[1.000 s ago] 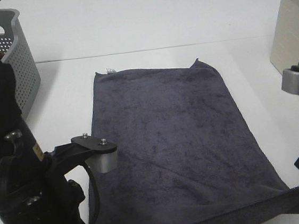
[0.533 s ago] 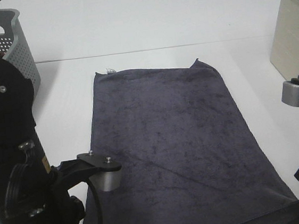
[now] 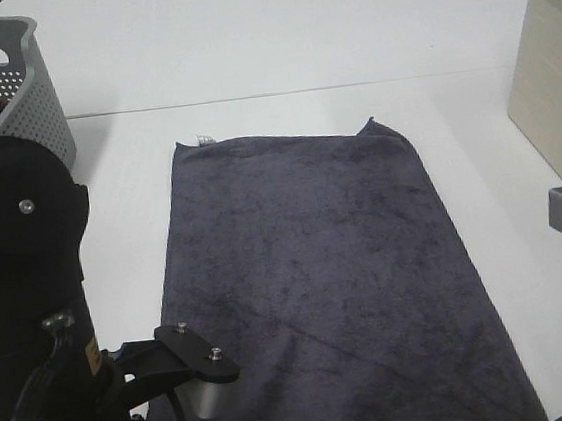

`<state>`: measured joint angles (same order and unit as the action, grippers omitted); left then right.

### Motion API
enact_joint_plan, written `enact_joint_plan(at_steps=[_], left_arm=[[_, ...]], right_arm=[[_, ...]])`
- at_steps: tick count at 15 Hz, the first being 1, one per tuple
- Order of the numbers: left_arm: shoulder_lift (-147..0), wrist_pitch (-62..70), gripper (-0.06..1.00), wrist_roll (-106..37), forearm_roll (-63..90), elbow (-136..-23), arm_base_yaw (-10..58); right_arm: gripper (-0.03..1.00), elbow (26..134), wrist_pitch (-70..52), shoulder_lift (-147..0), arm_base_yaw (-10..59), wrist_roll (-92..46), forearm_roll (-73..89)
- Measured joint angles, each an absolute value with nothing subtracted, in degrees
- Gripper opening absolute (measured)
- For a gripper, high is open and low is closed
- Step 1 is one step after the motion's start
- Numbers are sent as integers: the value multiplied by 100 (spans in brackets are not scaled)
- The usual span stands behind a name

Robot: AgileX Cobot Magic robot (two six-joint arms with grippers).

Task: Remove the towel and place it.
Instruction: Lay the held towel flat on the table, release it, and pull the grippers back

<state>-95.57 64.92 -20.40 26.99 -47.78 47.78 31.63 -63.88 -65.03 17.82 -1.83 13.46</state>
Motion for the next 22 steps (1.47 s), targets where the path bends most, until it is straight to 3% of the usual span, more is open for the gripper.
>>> enact_joint_plan(at_steps=[3,4,5,6,8,13,15,18,22], left_arm=[[-9557,6325,8,-2040,2882,-4761,4796],[-9557,6108,19,-2051,3209,-4761,4796],[-9557,5959,46,-2057,3375,-4761,4801],[-9557,5890,61,-2057,3472,-4761,4801],[-9557,5879,78,-2057,3466,-4807,4801],[-9563,5752,81,-2057,2922,-5730,4498],[-9563,5569,81,-2057,2825,-6194,3908],[-9683,5271,81,-2057,2733,-6996,2802],[-10101,5168,81,-2057,2727,-7534,2011]], right_arm=[[33,3111,-6394,-6503,1782,-183,1369],[38,3111,-6377,-6503,1782,-183,1387],[44,3111,-6308,-6503,1782,-183,1432],[48,3111,-6234,-6503,1782,-183,1455],[51,3111,-5947,-6503,1782,-178,1455],[51,3220,-5042,-6503,1782,521,1358],[51,3707,-5002,-6572,1782,785,1146],[51,5036,-5013,-7328,1725,1049,602],[51,6560,-5157,-8503,894,493,819]])
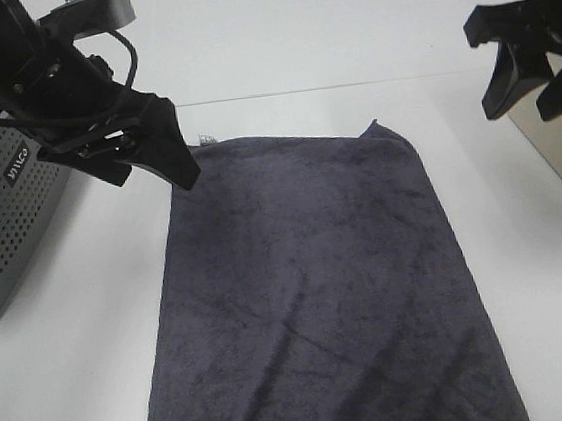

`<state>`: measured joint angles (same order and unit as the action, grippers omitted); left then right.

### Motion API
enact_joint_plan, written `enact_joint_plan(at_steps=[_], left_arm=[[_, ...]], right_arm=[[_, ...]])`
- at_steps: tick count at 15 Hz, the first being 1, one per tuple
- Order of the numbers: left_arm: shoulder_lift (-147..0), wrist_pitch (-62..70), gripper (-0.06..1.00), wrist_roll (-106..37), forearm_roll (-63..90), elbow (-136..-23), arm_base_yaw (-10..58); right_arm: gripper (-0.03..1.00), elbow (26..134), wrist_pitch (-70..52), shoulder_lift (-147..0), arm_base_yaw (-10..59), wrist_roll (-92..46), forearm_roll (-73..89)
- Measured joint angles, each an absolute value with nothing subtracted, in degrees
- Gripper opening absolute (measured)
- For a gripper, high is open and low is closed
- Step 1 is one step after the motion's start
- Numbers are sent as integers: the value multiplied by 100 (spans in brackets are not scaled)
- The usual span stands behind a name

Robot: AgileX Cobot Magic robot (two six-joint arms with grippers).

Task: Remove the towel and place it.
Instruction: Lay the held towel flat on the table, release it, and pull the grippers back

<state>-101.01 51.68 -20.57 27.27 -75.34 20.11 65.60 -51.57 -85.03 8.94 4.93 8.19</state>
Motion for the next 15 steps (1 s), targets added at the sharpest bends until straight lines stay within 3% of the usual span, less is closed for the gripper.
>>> enact_joint_plan(at_steps=[5,10,12,15], left_arm=[[-11259,4916,81,-2057,2722,-8606,1581],[-13041,4922,81,-1902,2384,-10668,1581],[-13367,5031,81,-1822,2257,-11070,1558],[-14421,5764,81,-1450,2200,-12731,1283]], right_arm=[[51,8990,-5758,-10668,642,-579,1266],[51,11345,-6303,-12685,441,-768,1180],[51,11683,-6429,-12960,372,-779,1180],[51,12594,-6681,-13848,298,-991,1289]])
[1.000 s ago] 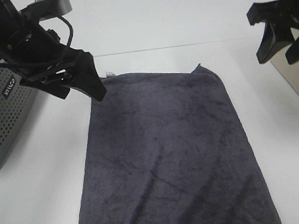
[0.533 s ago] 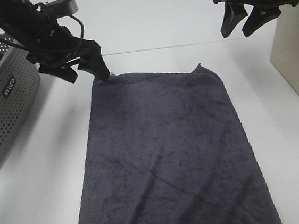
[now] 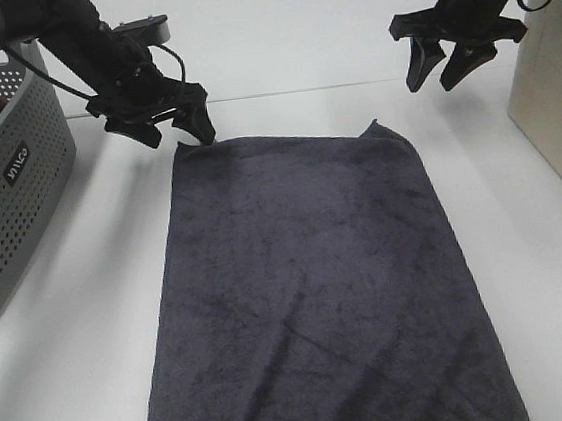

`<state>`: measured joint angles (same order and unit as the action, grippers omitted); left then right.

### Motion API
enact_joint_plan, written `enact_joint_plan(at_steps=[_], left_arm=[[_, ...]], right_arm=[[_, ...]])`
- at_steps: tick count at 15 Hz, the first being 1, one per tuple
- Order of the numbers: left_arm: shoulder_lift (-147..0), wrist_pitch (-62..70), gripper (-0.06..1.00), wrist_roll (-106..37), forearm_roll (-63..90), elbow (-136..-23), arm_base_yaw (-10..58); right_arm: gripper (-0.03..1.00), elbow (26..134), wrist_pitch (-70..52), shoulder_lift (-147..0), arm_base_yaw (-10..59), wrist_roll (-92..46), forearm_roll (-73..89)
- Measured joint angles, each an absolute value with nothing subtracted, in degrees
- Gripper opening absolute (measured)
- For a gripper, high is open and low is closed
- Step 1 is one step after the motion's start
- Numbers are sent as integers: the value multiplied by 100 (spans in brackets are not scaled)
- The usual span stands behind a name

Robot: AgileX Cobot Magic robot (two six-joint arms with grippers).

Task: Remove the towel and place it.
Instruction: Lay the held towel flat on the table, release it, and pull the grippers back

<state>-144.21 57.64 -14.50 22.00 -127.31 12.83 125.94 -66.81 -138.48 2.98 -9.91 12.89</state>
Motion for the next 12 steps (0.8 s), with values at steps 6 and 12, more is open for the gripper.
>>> enact_joint_plan(at_steps=[6,12], left_arm=[[-15138,6131,81,-1324,2229,-13327,1037],[-15212,6119,81,-1324,2292,-13396,1031]], right_arm=[[51,13333,-6669,-14731,292,-1083,1627],[51,13390,-6629,-15132,292,-1226,1811]])
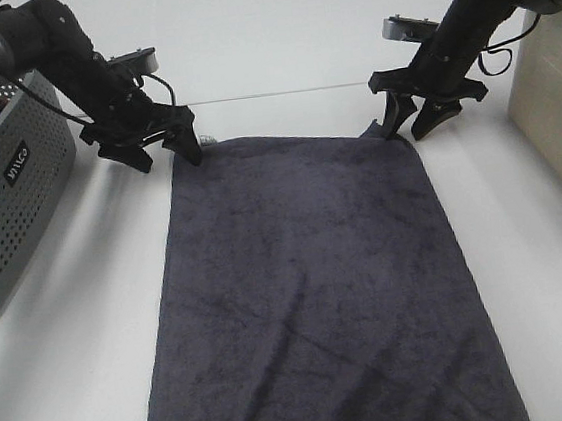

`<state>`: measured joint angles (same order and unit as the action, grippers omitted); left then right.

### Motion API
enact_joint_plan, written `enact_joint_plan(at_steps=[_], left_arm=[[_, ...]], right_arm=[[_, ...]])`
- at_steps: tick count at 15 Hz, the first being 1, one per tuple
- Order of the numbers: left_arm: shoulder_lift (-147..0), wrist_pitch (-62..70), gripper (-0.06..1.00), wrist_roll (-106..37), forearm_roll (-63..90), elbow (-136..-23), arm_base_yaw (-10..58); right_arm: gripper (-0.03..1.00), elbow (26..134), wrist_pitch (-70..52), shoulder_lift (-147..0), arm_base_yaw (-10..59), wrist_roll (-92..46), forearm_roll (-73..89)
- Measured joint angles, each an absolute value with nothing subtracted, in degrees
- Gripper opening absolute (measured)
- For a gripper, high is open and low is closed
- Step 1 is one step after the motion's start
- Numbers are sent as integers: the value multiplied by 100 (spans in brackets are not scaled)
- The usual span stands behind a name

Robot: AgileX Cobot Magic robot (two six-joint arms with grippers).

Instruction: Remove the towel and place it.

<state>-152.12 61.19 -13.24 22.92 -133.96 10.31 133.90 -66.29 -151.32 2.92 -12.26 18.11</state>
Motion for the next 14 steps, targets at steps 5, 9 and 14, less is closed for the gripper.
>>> enact_joint_plan(at_steps=[5,9,14], left_arm=[[-15212,6113,81,-1112,2326,-13396,1031],[-15223,6142,81,-1083,2544,-13396,1031],[-15229,6228,81,-1083,2687,-13396,1031]], right_arm=[[51,13459,-6394,-15304,292,-1232,1994],[51,13476,-6371,-15361,292,-1232,2361],[62,13516,-6480,-15350,315,-693,2091]])
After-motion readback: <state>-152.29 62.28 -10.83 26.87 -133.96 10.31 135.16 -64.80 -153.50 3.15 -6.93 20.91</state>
